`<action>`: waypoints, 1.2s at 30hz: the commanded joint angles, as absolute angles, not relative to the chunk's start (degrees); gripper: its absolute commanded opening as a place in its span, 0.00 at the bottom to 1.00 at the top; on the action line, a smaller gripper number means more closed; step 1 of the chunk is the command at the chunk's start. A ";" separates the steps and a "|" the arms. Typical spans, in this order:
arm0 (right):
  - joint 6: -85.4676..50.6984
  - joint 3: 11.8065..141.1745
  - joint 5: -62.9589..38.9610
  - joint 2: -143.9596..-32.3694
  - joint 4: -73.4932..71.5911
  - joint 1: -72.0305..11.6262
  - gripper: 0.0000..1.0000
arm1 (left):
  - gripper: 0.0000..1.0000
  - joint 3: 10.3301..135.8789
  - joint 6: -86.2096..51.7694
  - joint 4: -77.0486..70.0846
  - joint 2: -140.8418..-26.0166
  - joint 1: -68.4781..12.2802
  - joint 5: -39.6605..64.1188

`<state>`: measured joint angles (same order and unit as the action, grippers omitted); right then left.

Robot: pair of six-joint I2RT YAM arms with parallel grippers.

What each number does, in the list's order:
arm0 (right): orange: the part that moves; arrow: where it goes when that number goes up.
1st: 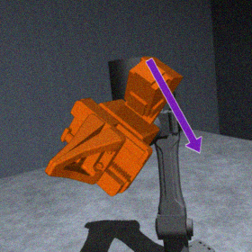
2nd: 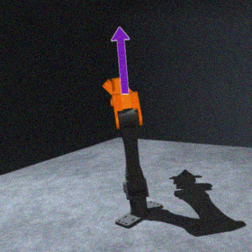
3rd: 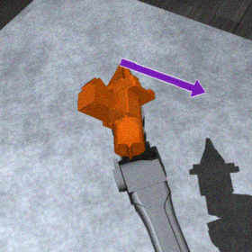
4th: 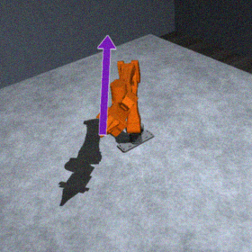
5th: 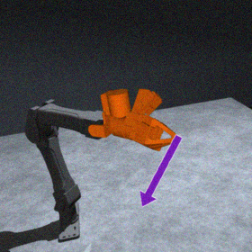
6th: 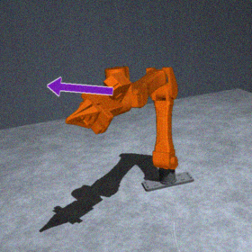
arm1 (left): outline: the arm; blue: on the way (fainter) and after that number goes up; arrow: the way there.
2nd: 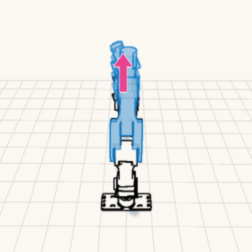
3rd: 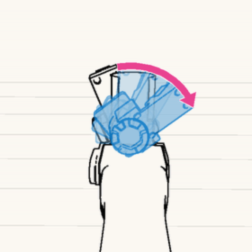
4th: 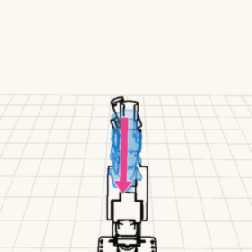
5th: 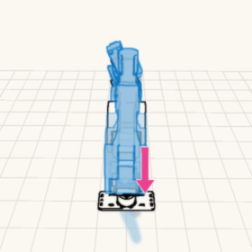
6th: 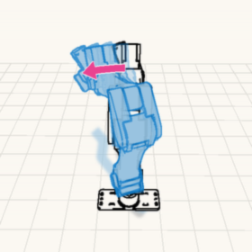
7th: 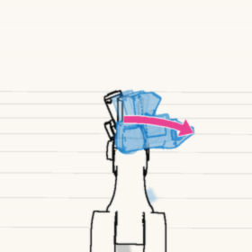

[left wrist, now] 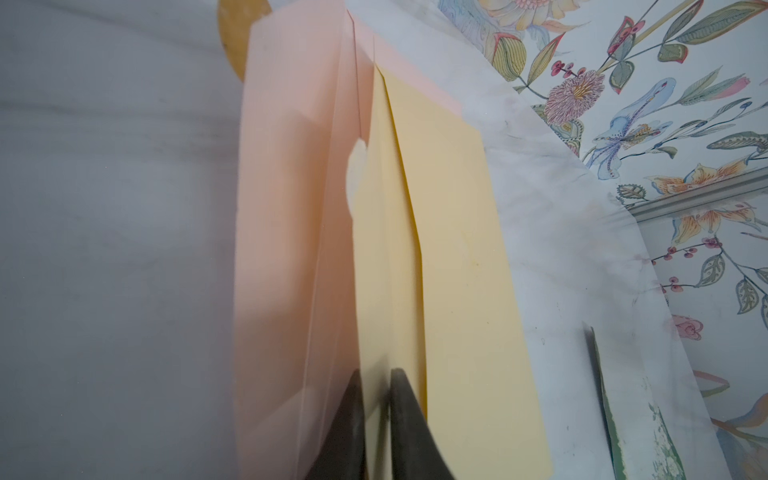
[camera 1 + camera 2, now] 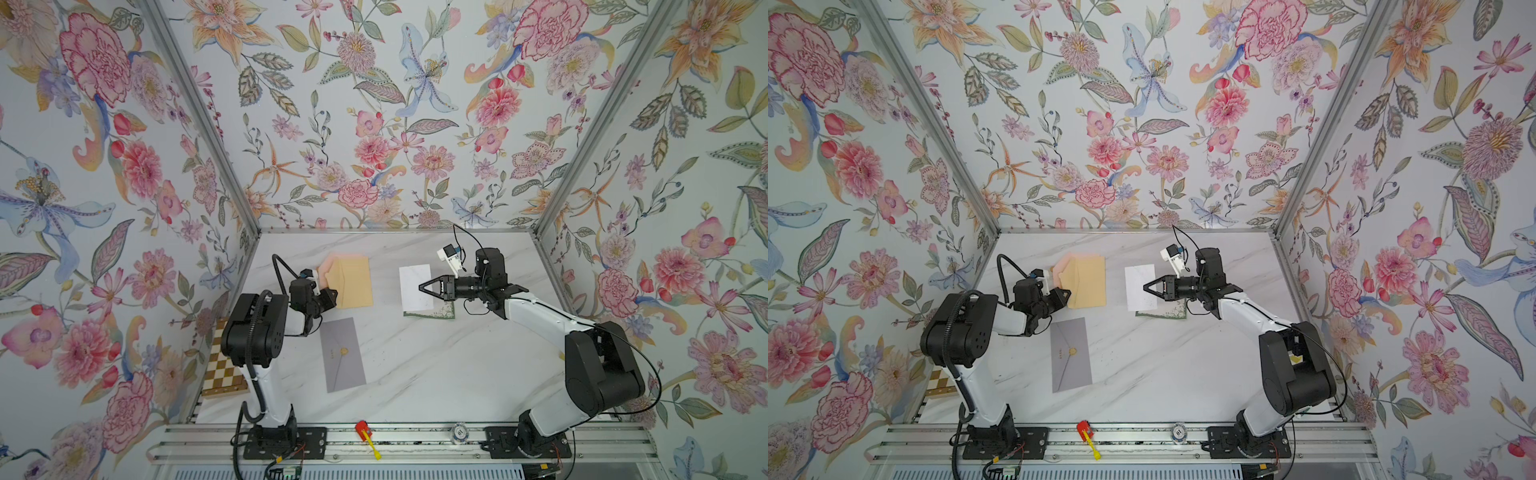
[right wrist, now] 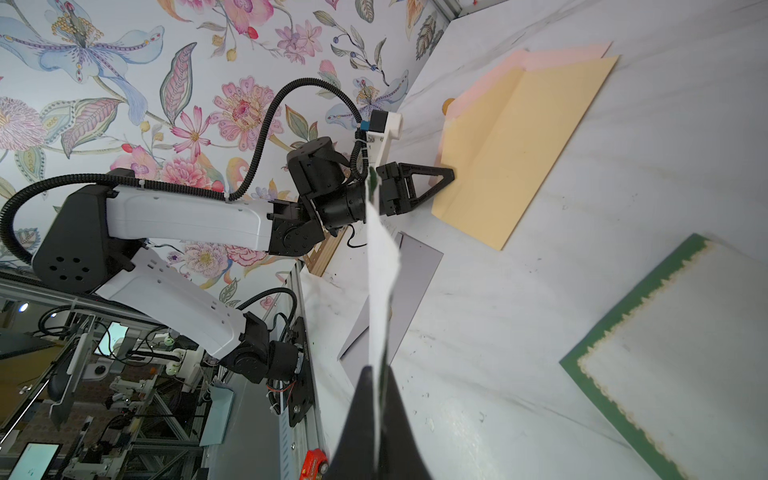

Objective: Fold the letter paper in half and place it into the envelope
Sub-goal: Pick up the envelope from the center of the board, then place the letter paper in the envelope.

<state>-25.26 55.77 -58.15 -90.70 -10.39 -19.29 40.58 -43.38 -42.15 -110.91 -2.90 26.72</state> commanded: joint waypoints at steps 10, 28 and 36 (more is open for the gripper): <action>-20.21 56.44 -56.18 -86.37 -2.45 -19.12 0.00 | 0.00 38.97 -44.42 -51.27 -108.25 -3.25 30.58; 39.57 60.08 -10.29 -68.04 16.38 -34.74 0.00 | 0.00 61.89 -6.59 16.13 -83.85 -8.60 31.55; 65.25 58.20 4.44 -65.60 17.50 -44.76 0.00 | 0.00 64.08 -0.62 24.76 -85.05 -12.16 41.10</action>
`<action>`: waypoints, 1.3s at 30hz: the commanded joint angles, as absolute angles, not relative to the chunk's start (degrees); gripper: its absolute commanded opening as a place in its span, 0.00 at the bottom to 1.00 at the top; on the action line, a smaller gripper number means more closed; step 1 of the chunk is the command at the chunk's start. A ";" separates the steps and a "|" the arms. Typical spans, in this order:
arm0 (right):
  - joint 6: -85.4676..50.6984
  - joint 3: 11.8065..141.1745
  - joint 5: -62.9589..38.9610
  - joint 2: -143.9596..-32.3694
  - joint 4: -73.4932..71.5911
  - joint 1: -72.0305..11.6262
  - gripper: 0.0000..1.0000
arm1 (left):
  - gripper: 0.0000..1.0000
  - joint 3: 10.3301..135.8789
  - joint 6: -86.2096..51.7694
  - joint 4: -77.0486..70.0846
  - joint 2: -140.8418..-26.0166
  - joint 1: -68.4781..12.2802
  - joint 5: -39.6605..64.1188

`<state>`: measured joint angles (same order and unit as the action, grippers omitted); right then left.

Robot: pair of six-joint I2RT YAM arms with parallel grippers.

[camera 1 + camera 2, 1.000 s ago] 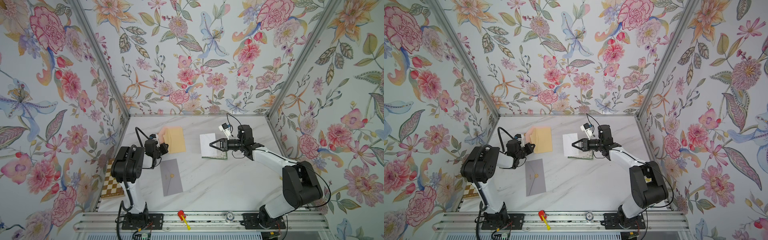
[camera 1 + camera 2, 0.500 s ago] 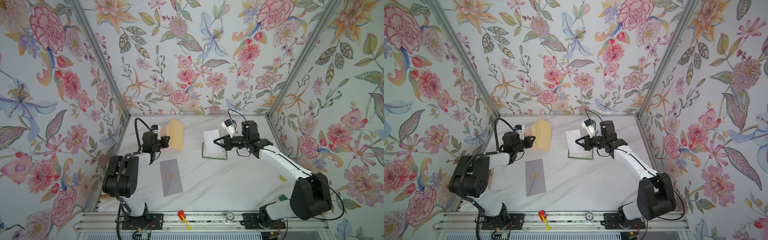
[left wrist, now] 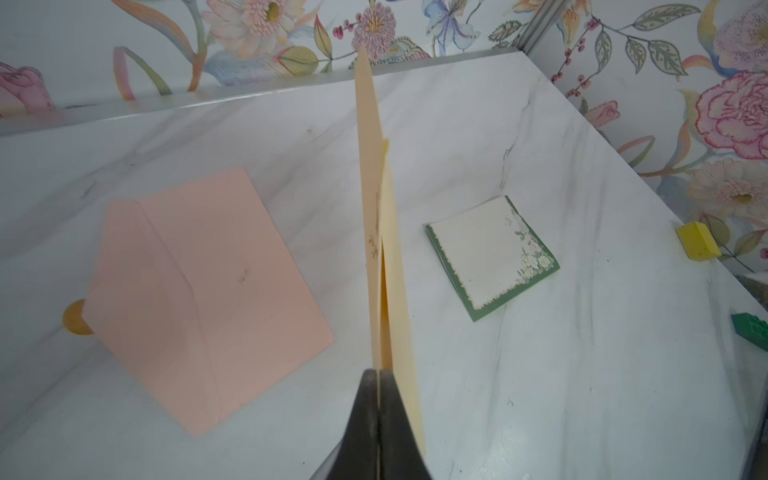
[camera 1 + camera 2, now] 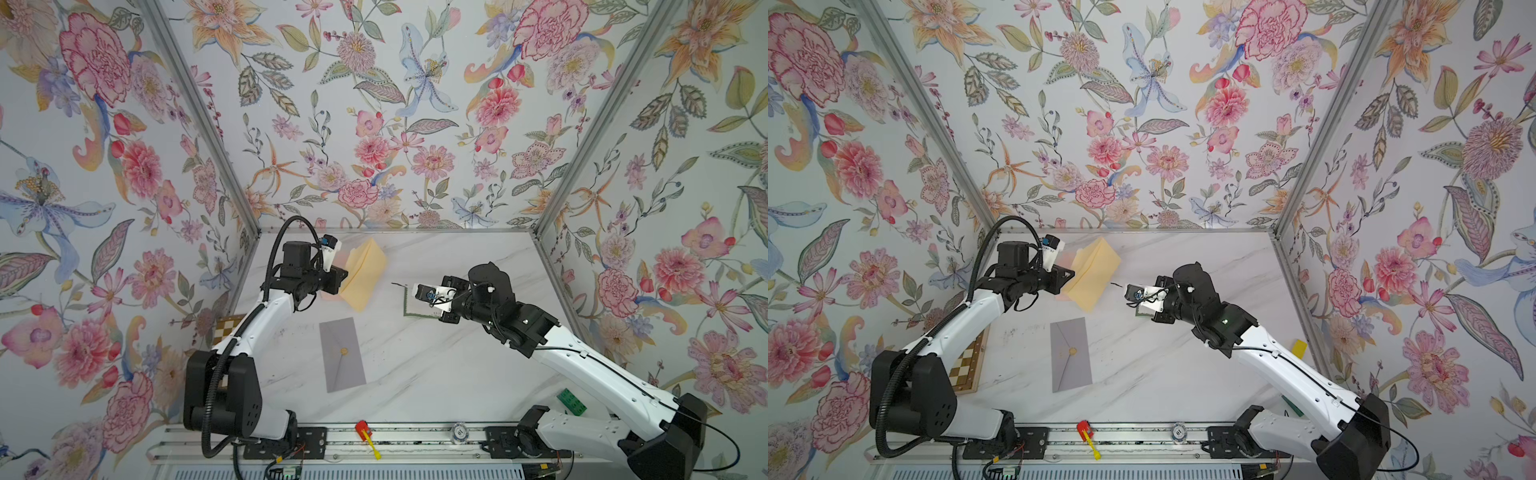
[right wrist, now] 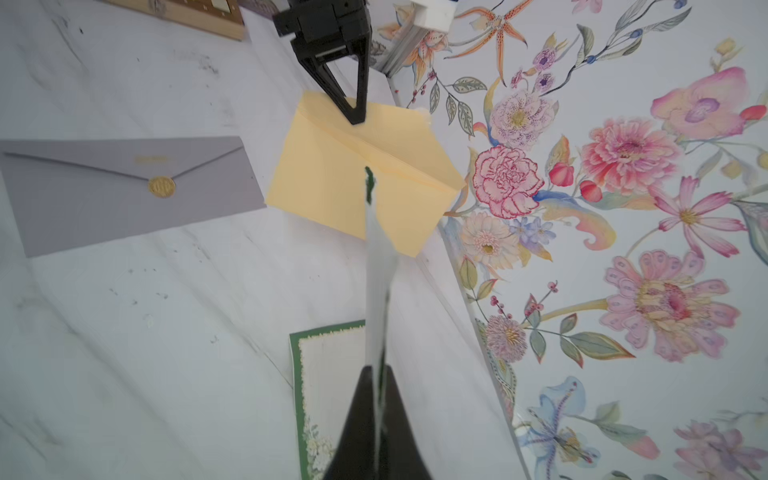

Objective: Fold the letter paper in half and place it into the envelope
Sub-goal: Place the letter paper in the envelope.

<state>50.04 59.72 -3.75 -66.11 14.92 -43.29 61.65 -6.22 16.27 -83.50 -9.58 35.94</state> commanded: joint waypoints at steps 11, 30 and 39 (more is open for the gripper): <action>73.89 58.15 11.44 -69.99 20.13 -47.79 0.00 | 0.00 68.00 5.98 32.80 -88.49 -18.24 46.51; 76.83 57.36 11.78 -74.79 14.56 -51.13 0.00 | 0.00 68.29 9.22 35.40 -89.12 -23.03 51.97; 76.55 55.22 10.56 -75.62 10.89 -51.91 0.00 | 0.00 66.74 7.58 32.56 -89.12 -24.32 51.68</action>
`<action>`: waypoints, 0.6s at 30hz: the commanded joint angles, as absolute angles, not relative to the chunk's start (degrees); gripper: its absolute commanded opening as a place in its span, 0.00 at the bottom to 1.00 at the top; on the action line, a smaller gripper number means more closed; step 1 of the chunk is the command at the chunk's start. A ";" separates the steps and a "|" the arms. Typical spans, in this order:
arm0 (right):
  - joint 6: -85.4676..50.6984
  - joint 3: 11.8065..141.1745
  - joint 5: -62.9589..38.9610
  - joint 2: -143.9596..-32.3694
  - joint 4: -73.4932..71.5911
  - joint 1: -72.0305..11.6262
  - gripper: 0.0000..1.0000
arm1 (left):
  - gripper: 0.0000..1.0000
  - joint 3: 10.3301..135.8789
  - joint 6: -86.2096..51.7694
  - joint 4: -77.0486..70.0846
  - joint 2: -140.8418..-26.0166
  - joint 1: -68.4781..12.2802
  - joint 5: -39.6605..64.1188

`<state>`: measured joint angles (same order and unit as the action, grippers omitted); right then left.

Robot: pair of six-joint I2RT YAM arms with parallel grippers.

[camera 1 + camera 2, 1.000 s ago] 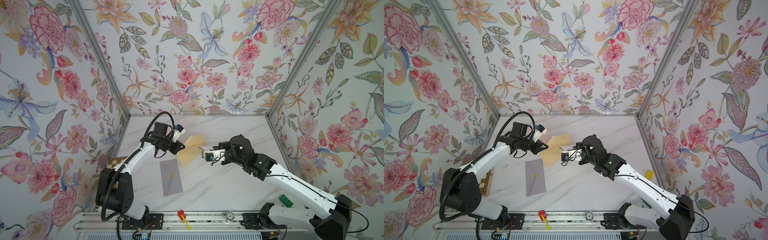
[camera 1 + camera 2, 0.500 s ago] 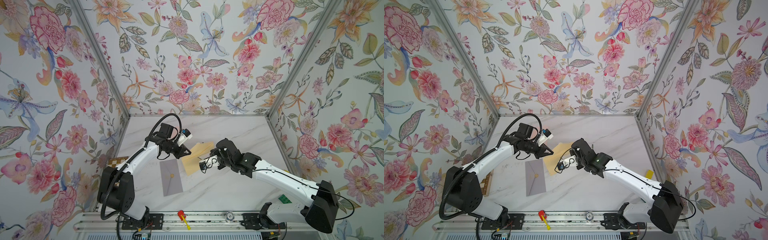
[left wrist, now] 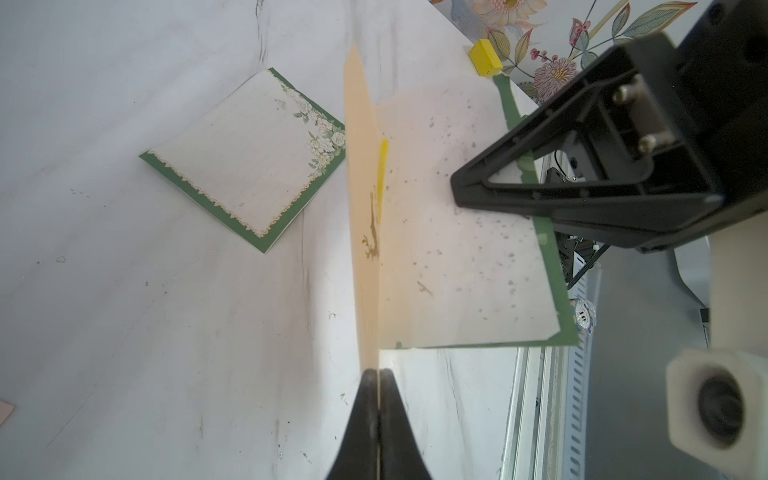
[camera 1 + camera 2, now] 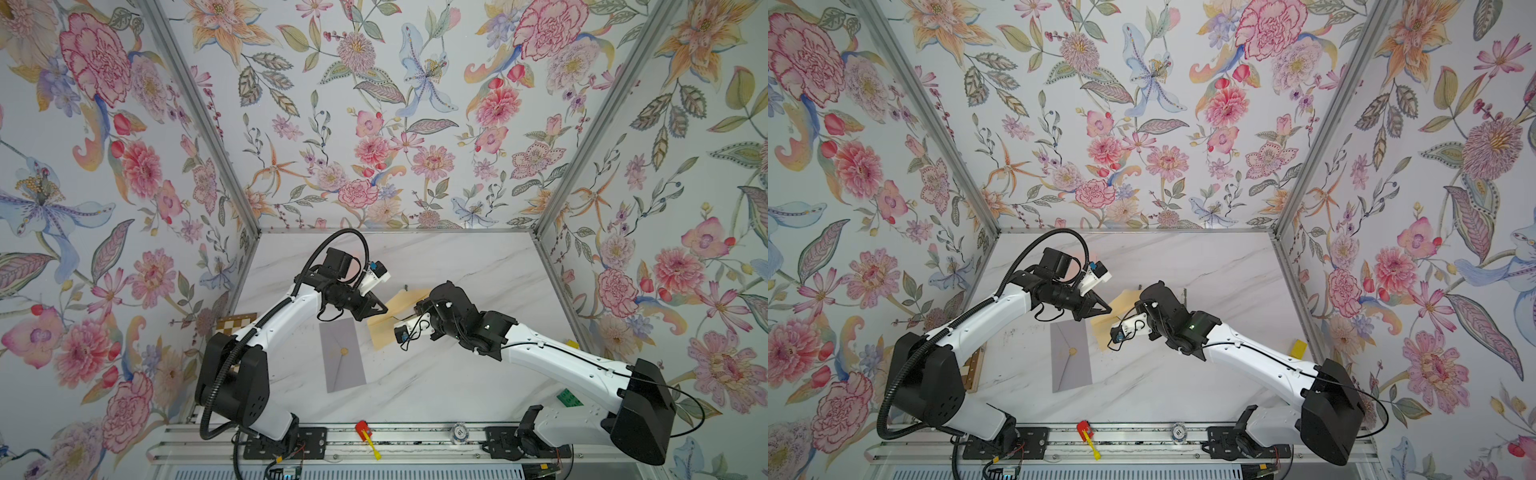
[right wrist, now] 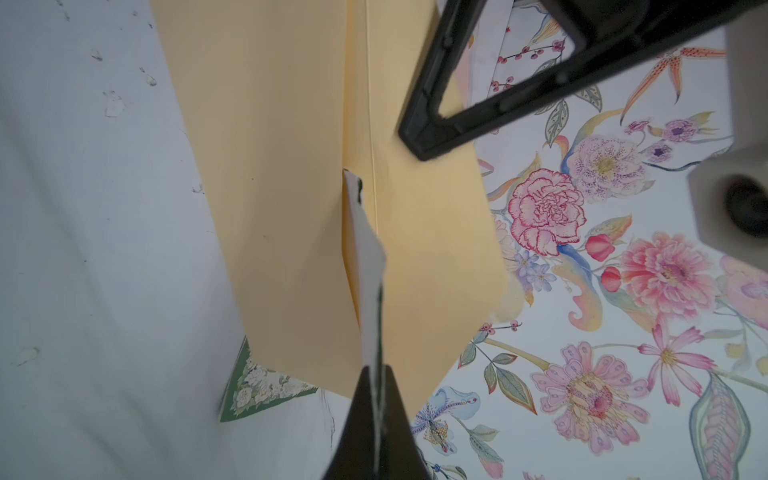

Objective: Fold the letter paper in half and place it into the envelope
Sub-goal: Place the letter paper in the envelope.

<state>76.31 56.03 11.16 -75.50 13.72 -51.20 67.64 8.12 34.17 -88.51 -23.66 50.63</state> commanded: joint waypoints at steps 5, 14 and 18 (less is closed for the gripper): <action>76.22 53.72 10.02 -76.62 6.37 -53.48 0.00 | 0.00 65.81 5.73 31.29 -89.12 -24.74 51.68; 75.59 50.61 9.04 -75.87 2.19 -54.05 0.00 | 0.00 65.61 6.06 31.48 -89.12 -25.18 53.00; 74.99 49.64 9.09 -75.45 1.86 -53.43 0.00 | 0.00 65.47 6.40 31.83 -89.12 -25.22 53.17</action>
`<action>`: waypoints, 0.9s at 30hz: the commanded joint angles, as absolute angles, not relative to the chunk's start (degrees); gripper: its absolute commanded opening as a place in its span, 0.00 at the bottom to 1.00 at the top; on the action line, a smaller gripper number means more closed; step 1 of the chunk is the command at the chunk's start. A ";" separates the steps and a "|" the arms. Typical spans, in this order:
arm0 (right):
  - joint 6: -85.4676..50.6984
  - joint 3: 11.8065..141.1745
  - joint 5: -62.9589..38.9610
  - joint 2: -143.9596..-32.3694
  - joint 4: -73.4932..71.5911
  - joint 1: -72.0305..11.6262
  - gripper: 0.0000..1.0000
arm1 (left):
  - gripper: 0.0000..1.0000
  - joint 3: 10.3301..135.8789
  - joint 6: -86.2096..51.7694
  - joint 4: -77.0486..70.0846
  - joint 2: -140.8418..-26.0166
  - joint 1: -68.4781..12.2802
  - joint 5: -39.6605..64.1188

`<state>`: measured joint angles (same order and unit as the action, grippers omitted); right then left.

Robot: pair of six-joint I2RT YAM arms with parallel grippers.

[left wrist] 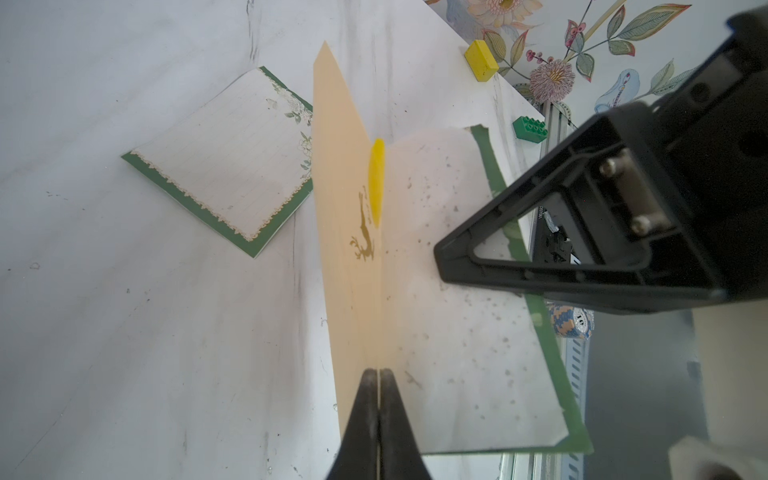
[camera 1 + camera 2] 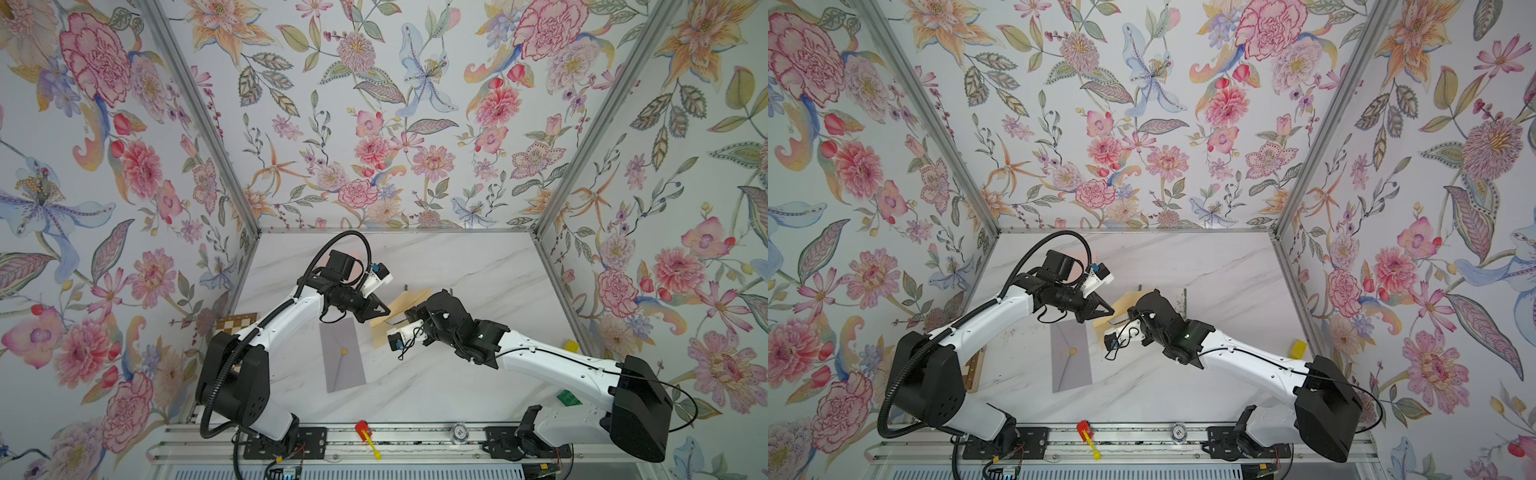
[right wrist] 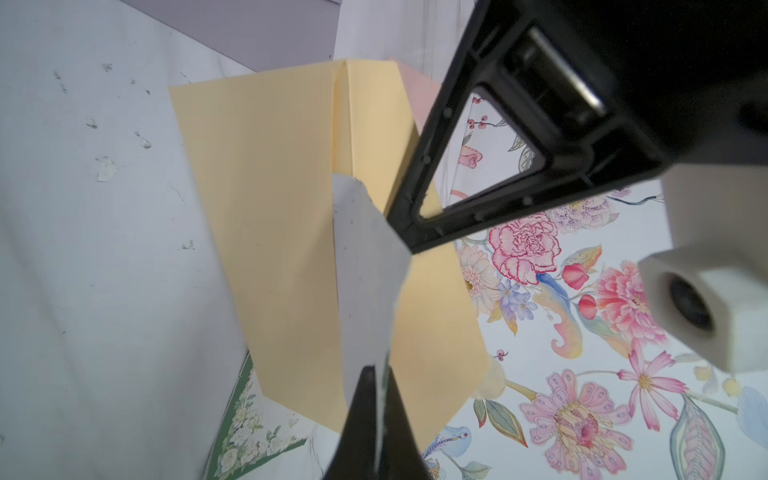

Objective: Fold the letter paper in half and place it into the envelope
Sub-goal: Place the letter paper in the envelope.

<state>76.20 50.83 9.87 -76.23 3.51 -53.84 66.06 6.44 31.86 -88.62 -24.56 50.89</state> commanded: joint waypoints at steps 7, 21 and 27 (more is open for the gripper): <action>75.19 47.95 9.72 -73.15 1.86 -51.09 0.00 | 0.00 65.30 7.03 32.52 -88.78 -25.65 53.69; 79.16 47.90 15.03 -72.11 2.49 -52.63 0.00 | 0.00 65.70 7.03 33.53 -89.12 -27.39 53.77; 77.38 48.03 12.68 -73.74 3.16 -54.33 0.00 | 0.00 65.88 7.03 33.67 -89.12 -28.06 53.23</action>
